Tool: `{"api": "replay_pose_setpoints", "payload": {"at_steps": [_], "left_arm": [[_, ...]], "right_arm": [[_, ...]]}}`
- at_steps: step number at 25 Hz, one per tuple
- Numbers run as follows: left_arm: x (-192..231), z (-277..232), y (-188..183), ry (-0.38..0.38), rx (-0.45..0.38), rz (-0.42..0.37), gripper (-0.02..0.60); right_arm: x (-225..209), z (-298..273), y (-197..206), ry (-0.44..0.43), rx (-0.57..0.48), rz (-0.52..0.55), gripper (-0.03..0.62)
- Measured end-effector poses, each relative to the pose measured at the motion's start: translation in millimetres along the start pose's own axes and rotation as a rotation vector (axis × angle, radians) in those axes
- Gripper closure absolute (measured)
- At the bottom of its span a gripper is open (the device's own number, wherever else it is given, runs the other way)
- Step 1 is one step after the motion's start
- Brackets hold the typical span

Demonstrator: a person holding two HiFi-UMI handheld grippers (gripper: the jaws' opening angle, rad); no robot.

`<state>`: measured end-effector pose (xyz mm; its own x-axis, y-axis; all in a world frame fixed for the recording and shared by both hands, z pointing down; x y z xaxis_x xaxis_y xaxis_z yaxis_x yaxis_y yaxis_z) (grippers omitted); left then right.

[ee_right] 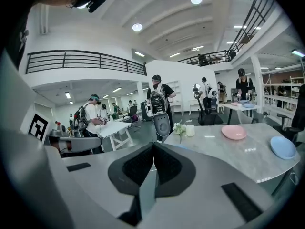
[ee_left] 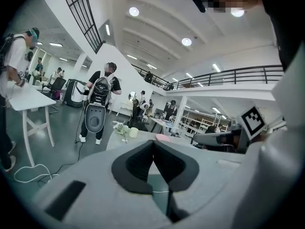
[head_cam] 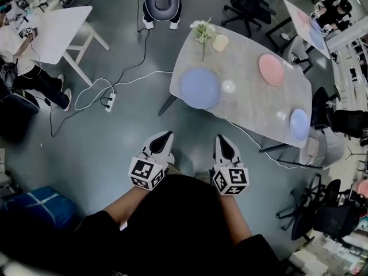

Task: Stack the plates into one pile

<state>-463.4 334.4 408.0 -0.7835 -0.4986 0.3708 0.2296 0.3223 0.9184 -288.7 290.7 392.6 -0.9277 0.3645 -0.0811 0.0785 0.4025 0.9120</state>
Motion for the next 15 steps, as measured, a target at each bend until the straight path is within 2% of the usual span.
{"api": "replay_pose_setpoints", "payload": {"at_steps": [3,9,15], "left_arm": [[23,-6,-7,0.002,0.015,-0.006,0.566],[38,-21,0,-0.005,0.028,0.008,0.566],[58,-38,3,-0.020,0.044,0.019,0.566]], "right_arm": [[6,-12,-6,-0.001,0.005,-0.016,0.582],[-6,-27,-2,0.002,0.005,-0.067,0.582],[-16,-63,-3,0.015,0.004,-0.056,0.582]]}}
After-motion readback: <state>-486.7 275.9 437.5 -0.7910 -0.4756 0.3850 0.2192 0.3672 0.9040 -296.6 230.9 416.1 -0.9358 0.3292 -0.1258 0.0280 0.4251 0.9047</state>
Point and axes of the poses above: the fingertips, and each gripper's own axes: z backward along the fingers, x to its left, y out of its underside, the point moved 2 cm from there along z, backward along the fingers, and after that the axes turned 13 degrees about y, right-handed, at the moved point
